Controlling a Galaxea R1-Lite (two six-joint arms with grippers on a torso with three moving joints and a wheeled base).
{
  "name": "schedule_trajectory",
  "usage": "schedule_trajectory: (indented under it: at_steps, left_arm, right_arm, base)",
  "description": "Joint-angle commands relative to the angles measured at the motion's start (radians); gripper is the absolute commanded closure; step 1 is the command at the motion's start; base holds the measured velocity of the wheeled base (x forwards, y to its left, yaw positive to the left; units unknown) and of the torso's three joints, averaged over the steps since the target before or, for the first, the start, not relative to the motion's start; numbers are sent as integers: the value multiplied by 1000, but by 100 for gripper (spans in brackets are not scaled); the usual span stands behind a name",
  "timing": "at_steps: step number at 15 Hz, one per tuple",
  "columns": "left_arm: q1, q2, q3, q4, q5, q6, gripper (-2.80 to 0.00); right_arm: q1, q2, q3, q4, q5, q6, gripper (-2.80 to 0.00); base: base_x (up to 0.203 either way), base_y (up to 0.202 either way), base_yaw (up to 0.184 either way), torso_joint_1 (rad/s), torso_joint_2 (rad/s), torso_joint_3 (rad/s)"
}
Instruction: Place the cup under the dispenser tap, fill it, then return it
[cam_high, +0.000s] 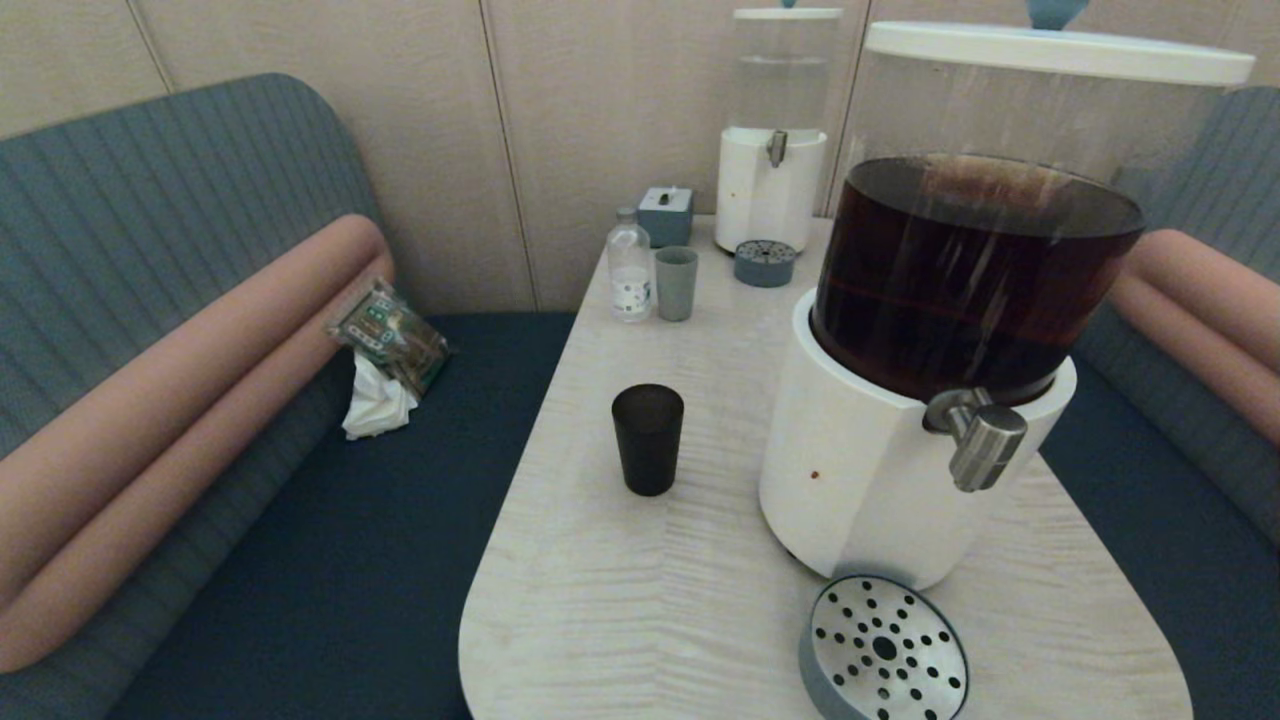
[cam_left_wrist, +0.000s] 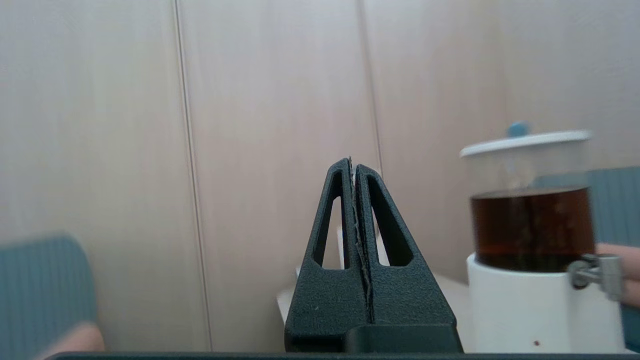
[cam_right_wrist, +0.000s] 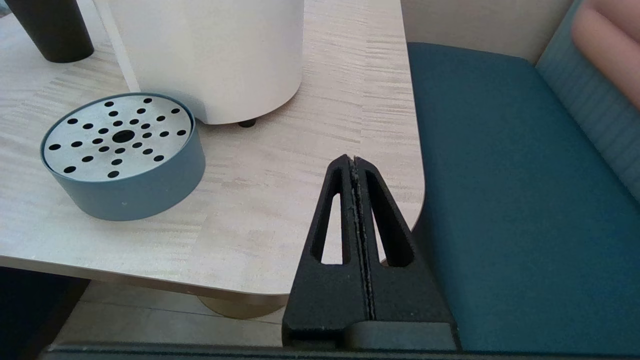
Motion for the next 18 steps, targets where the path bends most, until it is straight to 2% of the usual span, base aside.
schedule_trajectory:
  at_steps: [1,4,6,8,12,13,15,18]
  left_arm:
    - [9,-192,36,58,-17,0,0]
    - [13,-334,41,241,-46,11,0]
    - [14,-371,41,418,-49,63,0]
    - [14,-373,41,574,13,87,0]
    - [14,-373,41,1014,192,228,0]
    - [14,-373,41,1078,219,256,0]
    - [14,-371,41,1173,230,262,0]
    - [14,-370,41,1164,229,245,0]
  right_arm:
    - [0,-1,9,-1,0,0,0]
    - [0,-1,9,-1,0,-1,0]
    - [0,-1,9,-1,0,-1,0]
    - [0,-1,9,-1,0,0,0]
    - [0,-1,9,-1,0,0,0]
    - [0,-1,9,-1,0,0,0]
    - [0,-1,9,-1,0,0,0]
    - [0,-1,9,-1,0,0,0]
  base:
    - [0,0,0,0,0,0]
    - [0,0,0,0,0,0]
    - [0,0,0,0,0,0]
    - [0,0,0,0,0,0]
    - [0,0,0,0,0,0]
    - [0,0,0,0,0,0]
    - [0,0,0,0,0,0]
    - [0,0,0,0,0,0]
